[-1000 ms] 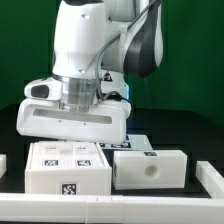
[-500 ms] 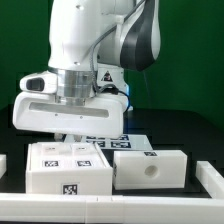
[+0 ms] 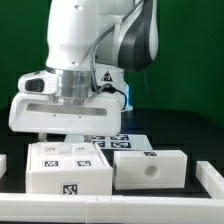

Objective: Assemble cabinet

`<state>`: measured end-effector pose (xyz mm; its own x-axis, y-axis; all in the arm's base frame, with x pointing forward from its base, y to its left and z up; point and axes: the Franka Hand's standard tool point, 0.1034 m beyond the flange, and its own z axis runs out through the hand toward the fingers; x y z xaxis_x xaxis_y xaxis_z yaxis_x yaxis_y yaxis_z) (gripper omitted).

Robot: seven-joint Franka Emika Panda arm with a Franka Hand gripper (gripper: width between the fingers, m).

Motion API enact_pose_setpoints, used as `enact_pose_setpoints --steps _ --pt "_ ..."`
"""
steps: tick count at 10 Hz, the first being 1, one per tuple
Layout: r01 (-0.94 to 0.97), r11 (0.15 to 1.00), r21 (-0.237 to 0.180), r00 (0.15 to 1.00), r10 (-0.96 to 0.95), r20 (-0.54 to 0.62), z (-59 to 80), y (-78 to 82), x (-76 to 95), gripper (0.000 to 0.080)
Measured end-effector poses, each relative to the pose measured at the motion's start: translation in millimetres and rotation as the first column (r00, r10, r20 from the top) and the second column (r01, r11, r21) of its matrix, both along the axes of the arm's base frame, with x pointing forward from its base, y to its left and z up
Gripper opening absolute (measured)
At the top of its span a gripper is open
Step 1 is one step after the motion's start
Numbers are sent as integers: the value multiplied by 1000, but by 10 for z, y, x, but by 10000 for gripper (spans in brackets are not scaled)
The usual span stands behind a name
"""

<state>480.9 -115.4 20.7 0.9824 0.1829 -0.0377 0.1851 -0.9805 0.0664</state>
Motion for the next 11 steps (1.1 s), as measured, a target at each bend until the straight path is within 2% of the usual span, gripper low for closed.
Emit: enact_pose_setpoints --steps 1,2,3,6,9,11 --pt "-11 1000 0 1000 11 3 10 -13 22 572" --pt "-12 1000 4 1000 12 -1 11 10 29 633" --pt "-11 1000 4 1000 11 -1 9 2 24 645" --pt "-22 1000 2 1000 22 -1 4 -9 24 649" --pt "-146 989 -18 989 146 -7 -75 -95 109 649" --pt "-158 987 -15 987 158 -11 -107 -73 110 649"
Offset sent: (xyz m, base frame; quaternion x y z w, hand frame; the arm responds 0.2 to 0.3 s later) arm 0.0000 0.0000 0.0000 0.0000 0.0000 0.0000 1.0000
